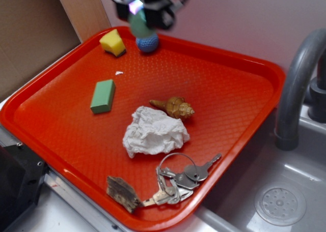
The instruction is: Grab the green ball.
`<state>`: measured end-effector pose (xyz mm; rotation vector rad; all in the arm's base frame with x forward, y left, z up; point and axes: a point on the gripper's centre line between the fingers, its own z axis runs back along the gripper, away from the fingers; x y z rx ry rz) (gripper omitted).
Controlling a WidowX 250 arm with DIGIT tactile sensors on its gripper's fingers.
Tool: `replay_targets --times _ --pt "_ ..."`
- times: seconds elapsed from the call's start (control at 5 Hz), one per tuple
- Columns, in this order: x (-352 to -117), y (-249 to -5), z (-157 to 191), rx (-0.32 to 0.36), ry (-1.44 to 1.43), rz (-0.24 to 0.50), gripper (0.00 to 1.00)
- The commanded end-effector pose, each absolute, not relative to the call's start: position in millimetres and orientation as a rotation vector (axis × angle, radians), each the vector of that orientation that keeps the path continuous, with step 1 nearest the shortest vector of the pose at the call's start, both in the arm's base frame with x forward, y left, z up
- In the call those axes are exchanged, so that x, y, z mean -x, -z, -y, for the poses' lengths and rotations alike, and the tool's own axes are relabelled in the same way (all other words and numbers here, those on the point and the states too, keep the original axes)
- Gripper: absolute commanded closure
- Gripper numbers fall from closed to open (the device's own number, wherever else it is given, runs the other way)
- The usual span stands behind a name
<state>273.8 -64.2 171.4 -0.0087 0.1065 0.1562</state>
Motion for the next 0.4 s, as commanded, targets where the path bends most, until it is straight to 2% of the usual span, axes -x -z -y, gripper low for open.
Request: replay_targets --times 0.0,0.2 --pt "-241.9 -241.3 36.1 0.036 -0.267 0.164 1.00" --pt "-248.7 -224.8 46.8 0.004 -0.254 0.194 1.00"
